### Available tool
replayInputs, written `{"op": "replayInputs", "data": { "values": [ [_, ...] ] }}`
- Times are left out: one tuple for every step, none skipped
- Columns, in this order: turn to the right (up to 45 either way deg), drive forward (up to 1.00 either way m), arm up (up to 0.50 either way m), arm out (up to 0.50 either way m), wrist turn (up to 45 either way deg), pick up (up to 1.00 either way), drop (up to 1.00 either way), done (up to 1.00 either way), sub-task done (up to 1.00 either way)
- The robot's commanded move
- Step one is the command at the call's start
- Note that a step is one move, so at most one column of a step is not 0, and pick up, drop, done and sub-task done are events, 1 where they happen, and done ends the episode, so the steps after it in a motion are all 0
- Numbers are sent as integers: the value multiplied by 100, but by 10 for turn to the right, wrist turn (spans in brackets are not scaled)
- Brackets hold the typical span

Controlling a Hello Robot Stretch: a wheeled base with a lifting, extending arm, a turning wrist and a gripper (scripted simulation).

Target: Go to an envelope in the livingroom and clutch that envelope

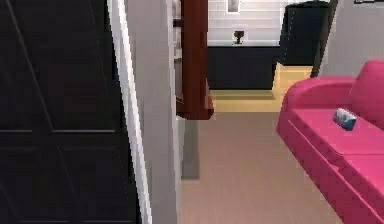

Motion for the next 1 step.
{"op": "replayInputs", "data": {
  "values": [
    [450,0,0,0,0,0,0,0,0]
  ]
}}
